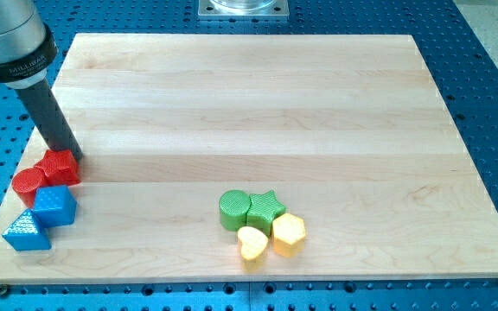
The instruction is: Place the yellow heart left to the green circle
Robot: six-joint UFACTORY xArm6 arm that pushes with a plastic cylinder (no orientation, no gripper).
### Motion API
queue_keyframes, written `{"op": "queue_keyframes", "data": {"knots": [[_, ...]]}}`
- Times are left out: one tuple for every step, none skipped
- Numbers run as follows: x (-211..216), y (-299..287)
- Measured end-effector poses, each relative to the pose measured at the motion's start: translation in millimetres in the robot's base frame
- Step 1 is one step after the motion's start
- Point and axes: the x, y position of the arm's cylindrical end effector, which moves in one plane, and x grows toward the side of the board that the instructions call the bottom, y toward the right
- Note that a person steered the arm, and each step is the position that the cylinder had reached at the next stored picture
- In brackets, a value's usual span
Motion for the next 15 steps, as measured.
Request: {"op": "queue_keyframes", "data": {"knots": [[8, 0], [8, 0], [-12, 1], [-74, 46], [-40, 152], [-12, 210], [-27, 323], [36, 409], [123, 440], [159, 437], [159, 437], [159, 414], [159, 367], [159, 339], [159, 339]]}}
